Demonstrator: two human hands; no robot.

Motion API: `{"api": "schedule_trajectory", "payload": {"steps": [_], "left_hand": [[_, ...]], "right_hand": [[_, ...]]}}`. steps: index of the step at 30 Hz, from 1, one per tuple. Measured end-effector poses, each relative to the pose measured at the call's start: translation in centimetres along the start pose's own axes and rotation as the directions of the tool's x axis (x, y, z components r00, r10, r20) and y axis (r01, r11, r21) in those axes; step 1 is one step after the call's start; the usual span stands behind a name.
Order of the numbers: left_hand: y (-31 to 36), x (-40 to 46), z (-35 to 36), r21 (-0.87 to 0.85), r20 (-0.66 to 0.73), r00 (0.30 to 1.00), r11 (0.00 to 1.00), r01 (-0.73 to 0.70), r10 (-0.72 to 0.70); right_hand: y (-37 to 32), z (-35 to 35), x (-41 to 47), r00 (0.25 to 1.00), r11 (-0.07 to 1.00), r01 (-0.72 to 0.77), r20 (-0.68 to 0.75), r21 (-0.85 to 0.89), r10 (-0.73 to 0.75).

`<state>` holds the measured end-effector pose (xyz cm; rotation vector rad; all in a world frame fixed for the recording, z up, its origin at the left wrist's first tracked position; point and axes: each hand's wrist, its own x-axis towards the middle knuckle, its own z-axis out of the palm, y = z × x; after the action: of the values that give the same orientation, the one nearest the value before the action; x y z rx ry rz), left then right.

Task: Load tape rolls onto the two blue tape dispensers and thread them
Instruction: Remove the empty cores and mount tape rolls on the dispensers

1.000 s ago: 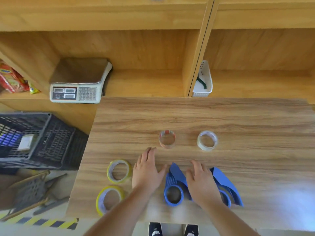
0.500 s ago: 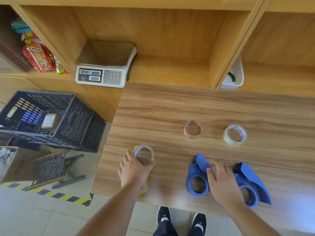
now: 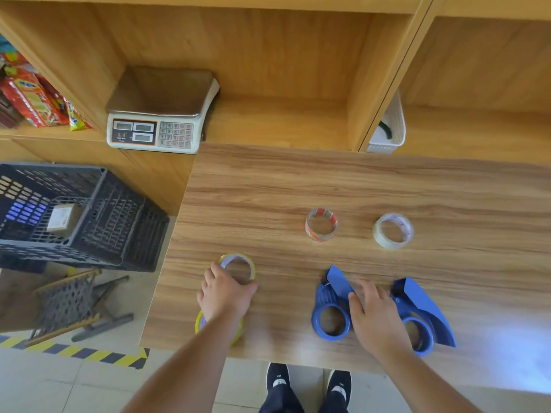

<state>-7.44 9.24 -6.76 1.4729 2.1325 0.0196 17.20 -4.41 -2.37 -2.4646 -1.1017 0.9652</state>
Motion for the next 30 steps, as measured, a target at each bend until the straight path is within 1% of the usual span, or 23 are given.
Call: {"api": "schedule_trajectory", "payload": {"steps": [5, 8, 12, 16, 22, 30], "left_hand": [[1.3, -1.6, -0.3, -0.054, -0.008, 0.997, 0.995, -0.081, 0.081], [2.3, -3.3, -0.3, -0.095, 0.003, 0.983, 0.978, -0.183, 0.184], [3.1, -6.3, -0.3, -0.157, 0.056, 0.933, 0.925, -0.345, 0.357], [3.4, -9.6, 0.4, -0.164, 0.129, 0.873, 0.878, -0.449, 0.471], [3.5, -13.5, 2.4, -0.141, 0.233, 0.806, 0.839, -0.526, 0.544], [5.4, -15.3, 5.6, -0.048, 0.315, 0.762, 0.811, -0.583, 0.566]], "right_hand": [[0.3, -0.2, -0.3, 1.0, 1.0, 0.006, 0.0, 0.014, -0.006], [0.6, -0.4, -0.6, 1.0, 1.0, -0.008, 0.003, 0.008, 0.008], [1.1, -0.7, -1.0, 1.0, 1.0, -0.007, 0.004, 0.014, 0.007], [1.4, -1.1, -1.2, 1.0, 1.0, 0.016, -0.004, 0.007, -0.016], [2.1, -1.4, -1.0, 0.999, 1.0, -0.007, 0.042, 0.005, 0.006], [3.8, -1.7, -0.3, 0.994, 0.999, -0.029, 0.106, -0.036, 0.032]]}}
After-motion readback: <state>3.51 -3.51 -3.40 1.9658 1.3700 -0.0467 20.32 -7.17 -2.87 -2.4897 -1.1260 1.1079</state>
